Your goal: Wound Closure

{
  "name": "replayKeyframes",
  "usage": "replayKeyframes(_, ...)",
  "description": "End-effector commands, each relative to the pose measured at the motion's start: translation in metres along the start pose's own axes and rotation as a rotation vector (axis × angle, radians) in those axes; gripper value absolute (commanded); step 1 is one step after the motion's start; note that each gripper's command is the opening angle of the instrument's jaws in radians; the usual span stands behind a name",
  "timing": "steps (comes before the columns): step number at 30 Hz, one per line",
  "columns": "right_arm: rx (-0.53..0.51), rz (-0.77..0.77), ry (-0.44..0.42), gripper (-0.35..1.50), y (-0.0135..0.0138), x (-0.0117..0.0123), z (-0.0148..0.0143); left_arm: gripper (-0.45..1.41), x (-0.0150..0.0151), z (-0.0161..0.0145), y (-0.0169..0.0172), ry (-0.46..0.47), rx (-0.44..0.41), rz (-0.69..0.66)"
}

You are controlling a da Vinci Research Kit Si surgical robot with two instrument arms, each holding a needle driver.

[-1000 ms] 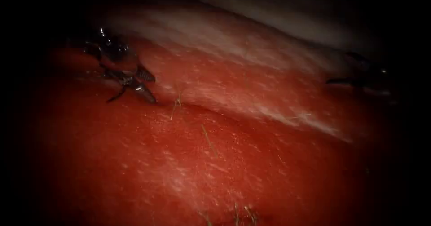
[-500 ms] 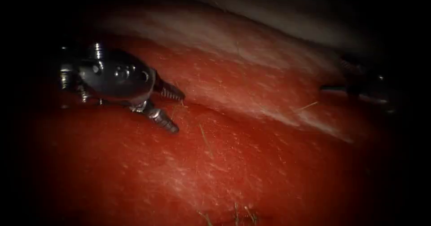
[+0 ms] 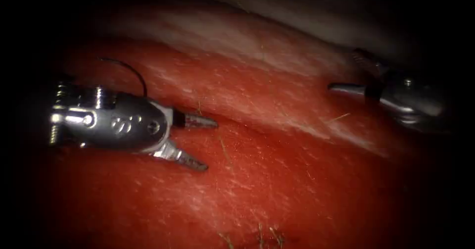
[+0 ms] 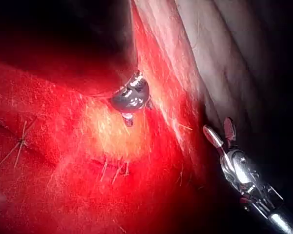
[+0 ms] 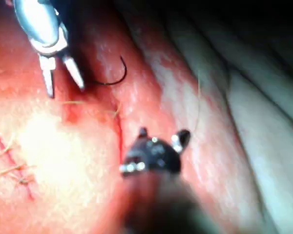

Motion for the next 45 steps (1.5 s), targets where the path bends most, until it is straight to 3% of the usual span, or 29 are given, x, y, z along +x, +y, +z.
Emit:
replayKeyframes(1,0.004,-0.002,0.004,1.46,-0.0002,0.0003,0.0009,0.55,0.0004,0.0013,0.0008,0.015,-0.007,0.014)
replayKeyframes(9,-0.004,-0.006,0.004,1.45,0.0001,-0.0004,0.0011,0.64,0.0024,0.0022,0.0012,0.068,0.01,0.02)
replayKeyframes(12,-0.005,-0.007,0.0,1.45,-0.0001,-0.0005,0.0013,0.33,0.0022,0.0023,0.0009,0.07,0.012,0.019)
replayKeyframes(13,-0.006,-0.007,0.0,1.45,-0.0001,-0.0005,0.0014,-0.16,0.0021,0.0023,0.001,0.085,0.014,0.018)
replayKeyframes(15,-0.008,-0.006,0.0,1.45,-0.0004,-0.0004,0.0015,-0.35,0.002,0.0027,0.0011,0.092,0.014,0.024)
replayKeyframes(22,-0.012,-0.005,0.0,1.45,-0.0008,-0.0004,0.0018,-0.35,0.0013,0.0036,0.0001,0.145,0.068,-0.045)
replayKeyframes(26,-0.003,-0.004,0.001,1.45,-0.0011,-0.0004,0.0019,-0.35,0.001,0.002,-0.0005,0.204,0.085,-0.11)
replayKeyframes(28,0.027,-0.006,0.005,1.45,-0.0016,-0.0004,0.0022,-0.35,0.0006,0.0009,-0.0008,0.255,0.091,-0.215)
replayKeyframes(31,0.072,-0.013,0.021,1.4,-0.0022,-0.0007,0.0026,-0.35,0.0001,0.0001,-0.0014,0.283,0.05,-0.211)
replayKeyframes(40,0.236,-0.069,0.061,1.38,-0.0072,-0.0024,0.0083,-0.35,-0.006,-0.003,-0.006,0.32,0.047,-0.277)
replayKeyframes(45,0.27,-0.089,0.06,1.41,-0.0105,-0.0028,0.0115,-0.35,-0.0072,-0.0038,-0.0067,0.322,0.045,-0.29)
